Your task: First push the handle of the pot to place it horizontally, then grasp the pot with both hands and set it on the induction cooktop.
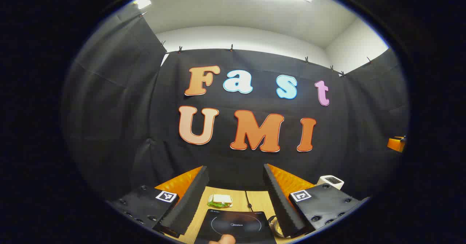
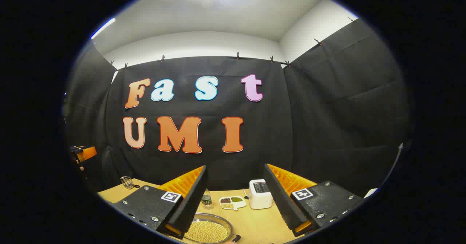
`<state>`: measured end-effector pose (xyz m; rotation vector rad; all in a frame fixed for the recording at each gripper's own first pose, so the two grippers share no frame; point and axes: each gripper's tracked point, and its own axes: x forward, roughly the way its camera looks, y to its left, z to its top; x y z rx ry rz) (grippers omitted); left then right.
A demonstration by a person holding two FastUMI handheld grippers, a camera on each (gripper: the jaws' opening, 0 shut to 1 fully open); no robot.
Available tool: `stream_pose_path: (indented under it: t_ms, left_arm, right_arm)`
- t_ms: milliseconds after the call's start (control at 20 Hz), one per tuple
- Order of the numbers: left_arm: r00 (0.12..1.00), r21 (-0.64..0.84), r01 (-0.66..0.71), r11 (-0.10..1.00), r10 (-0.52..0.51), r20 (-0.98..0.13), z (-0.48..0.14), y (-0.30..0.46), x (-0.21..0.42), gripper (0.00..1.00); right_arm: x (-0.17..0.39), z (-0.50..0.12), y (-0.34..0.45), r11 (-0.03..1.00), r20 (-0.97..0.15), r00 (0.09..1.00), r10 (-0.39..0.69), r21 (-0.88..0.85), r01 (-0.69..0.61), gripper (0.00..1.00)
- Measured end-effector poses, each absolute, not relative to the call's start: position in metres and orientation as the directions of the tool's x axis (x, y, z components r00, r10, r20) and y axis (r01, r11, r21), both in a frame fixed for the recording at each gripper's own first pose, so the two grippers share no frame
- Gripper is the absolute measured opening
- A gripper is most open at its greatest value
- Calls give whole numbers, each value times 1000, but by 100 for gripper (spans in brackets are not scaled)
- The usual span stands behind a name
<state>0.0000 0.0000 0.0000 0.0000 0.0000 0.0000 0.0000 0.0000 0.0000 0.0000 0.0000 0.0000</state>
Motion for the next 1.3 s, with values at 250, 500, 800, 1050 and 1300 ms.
stream_pose_path:
  t_ms: [250,500,800,1050,1300]
  left_arm:
    - [1000,8,22,1000,-22,-3,2,-11,-1,98]
    - [999,9,36,999,-36,19,9,-20,-6,99]
    - [999,12,30,999,-30,16,9,-20,-5,98]
    - [1000,9,31,999,-31,0,5,-21,-7,99]
    - [1000,14,27,1000,-27,15,11,-21,-11,99]
  right_arm:
    - [5,-5,-3,1000,-19,1000,9,27,-9,95]
    - [11,-8,-21,999,-20,999,-46,1,46,100]
    - [10,-8,-20,999,-24,999,-27,31,28,95]
    - [9,-8,-19,1000,-21,1000,-17,23,17,93]
    - [5,-10,-5,999,-26,999,34,24,-33,81]
